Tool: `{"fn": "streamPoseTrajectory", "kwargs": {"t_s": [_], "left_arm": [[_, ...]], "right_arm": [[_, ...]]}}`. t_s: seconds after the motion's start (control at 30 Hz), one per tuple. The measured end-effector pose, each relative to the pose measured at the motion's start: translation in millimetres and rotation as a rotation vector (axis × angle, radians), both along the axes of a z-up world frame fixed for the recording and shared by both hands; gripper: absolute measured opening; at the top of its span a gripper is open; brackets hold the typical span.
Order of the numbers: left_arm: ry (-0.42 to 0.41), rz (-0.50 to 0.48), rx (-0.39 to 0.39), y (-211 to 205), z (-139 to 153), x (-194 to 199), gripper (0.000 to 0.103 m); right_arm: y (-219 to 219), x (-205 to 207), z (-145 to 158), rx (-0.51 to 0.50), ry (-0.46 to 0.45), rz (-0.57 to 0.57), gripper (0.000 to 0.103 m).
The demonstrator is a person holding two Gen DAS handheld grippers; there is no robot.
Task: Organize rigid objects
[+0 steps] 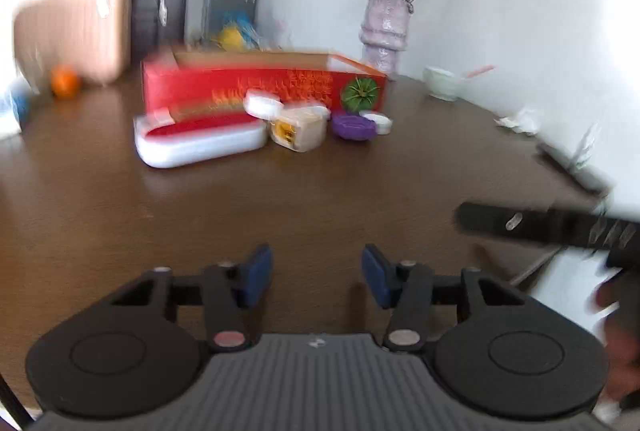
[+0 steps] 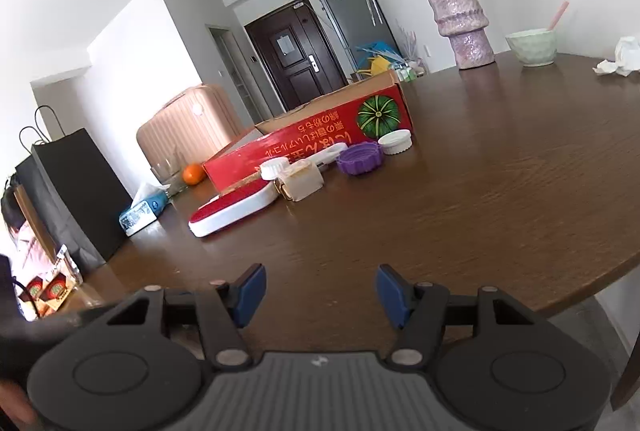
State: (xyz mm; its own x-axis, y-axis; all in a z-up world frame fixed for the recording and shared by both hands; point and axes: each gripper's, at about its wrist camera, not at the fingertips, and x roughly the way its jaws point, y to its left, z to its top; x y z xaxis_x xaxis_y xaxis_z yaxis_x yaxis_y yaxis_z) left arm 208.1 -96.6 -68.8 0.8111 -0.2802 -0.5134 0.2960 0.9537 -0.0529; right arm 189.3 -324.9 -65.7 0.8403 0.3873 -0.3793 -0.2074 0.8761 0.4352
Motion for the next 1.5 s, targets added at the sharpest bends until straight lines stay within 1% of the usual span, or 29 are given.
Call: {"fn": "streamPoseTrajectory", "kwargs": {"t_s": [0.03,0.07,0.17,0.27,0.37,0.4,0.47,0.53,0.57,0.6,0.63,0.67,0.7,0.77,0.83,0.87,0.9,0.93,0.97,1.03,1.1,1.13,1.17,1.2,1.27,1.3,1.33,1.43,1.5], "left_arm": [[-0.021,0.001,0.025,-3,-2,-4,0.047],[-0.037,0.006,0.040,-6,-4,-7,0.048],[-0.069,0.034,0.043,-10,-9,-12,0.047],[-0.069,0.024,0.002,-2,-9,-14,0.048],[-0.069,0.028,-0.068,20,-6,-17,0.048],[-0.069,0.045,-0.076,27,-3,-19,0.048],[-0.086,0.054,-0.077,39,5,-29,0.048],[-0.115,0.036,-0.044,48,16,-45,0.050],[-0.120,0.028,-0.025,50,20,-53,0.052],[-0.112,0.014,0.001,53,23,-63,0.056],[-0.094,-0.001,0.021,54,24,-72,0.058],[-0.069,-0.012,0.036,55,23,-81,0.060],[-0.038,-0.022,0.043,57,20,-91,0.060],[0.037,-0.046,0.017,63,8,-107,0.060],[0.171,-0.053,-0.027,70,-12,-112,0.060],[0.249,-0.048,-0.049,73,-25,-110,0.059],[0.310,-0.034,-0.081,76,-36,-108,0.055],[0.354,-0.039,-0.127,79,-45,-104,0.055],[0.409,-0.059,-0.186,83,-54,-101,0.055],[0.507,-0.114,-0.297,86,-70,-95,0.055],[0.559,-0.180,-0.361,83,-84,-91,0.052],[0.589,-0.200,-0.370,80,-92,-90,0.051],[0.613,-0.206,-0.388,78,-99,-88,0.053],[0.627,-0.207,-0.427,79,-104,-87,0.058],[0.665,-0.197,-0.458,81,-109,-83,0.058],[0.671,-0.194,-0.456,82,-109,-81,0.058],[0.681,-0.193,-0.460,81,-110,-79,0.058],[0.690,-0.164,-0.508,82,-116,-76,0.059],[0.664,-0.125,-0.543,85,-117,-76,0.055]], "right_arm": [[0,0,0,0.000,0.000,0.000,0.061],[-3,-8,5,-0.004,-0.045,0.033,0.061],[-11,-18,5,-0.005,-0.076,0.084,0.062],[-13,-21,1,-0.012,-0.061,0.086,0.064],[-10,-24,-1,-0.017,-0.062,0.124,0.063],[-3,-29,2,-0.053,-0.089,0.179,0.063],[1,-34,4,-0.086,-0.112,0.234,0.064],[2,-36,6,-0.086,-0.119,0.261,0.063],[3,-37,7,-0.078,-0.122,0.303,0.063],[10,-42,9,-0.083,-0.113,0.408,0.063],[15,-46,8,-0.100,-0.099,0.480,0.063],[15,-46,8,-0.100,-0.099,0.480,0.063],[19,-50,7,-0.112,-0.087,0.539,0.063],[29,-60,0,-0.144,-0.045,0.635,0.063],[38,-72,-13,-0.196,0.019,0.687,0.063],[46,-86,-27,-0.226,0.080,0.721,0.063],[46,-86,-27,-0.226,0.080,0.721,0.063],[51,-92,-34,-0.232,0.108,0.728,0.062],[60,-102,-48,-0.238,0.174,0.736,0.060],[63,-105,-53,-0.234,0.198,0.747,0.058],[67,-117,-61,-0.221,0.232,0.757,0.057],[66,-119,-68,-0.200,0.291,0.740,0.057],[66,-119,-68,-0.200,0.291,0.740,0.057],[69,-114,-76,-0.195,0.369,0.684,0.057],[72,-114,-81,-0.190,0.407,0.656,0.054],[72,-114,-81,-0.190,0.407,0.656,0.054],[74,-112,-84,-0.191,0.429,0.636,0.048],[81,-103,-90,-0.199,0.474,0.622,0.050],[86,-102,-88,-0.225,0.475,0.619,0.050]]}}
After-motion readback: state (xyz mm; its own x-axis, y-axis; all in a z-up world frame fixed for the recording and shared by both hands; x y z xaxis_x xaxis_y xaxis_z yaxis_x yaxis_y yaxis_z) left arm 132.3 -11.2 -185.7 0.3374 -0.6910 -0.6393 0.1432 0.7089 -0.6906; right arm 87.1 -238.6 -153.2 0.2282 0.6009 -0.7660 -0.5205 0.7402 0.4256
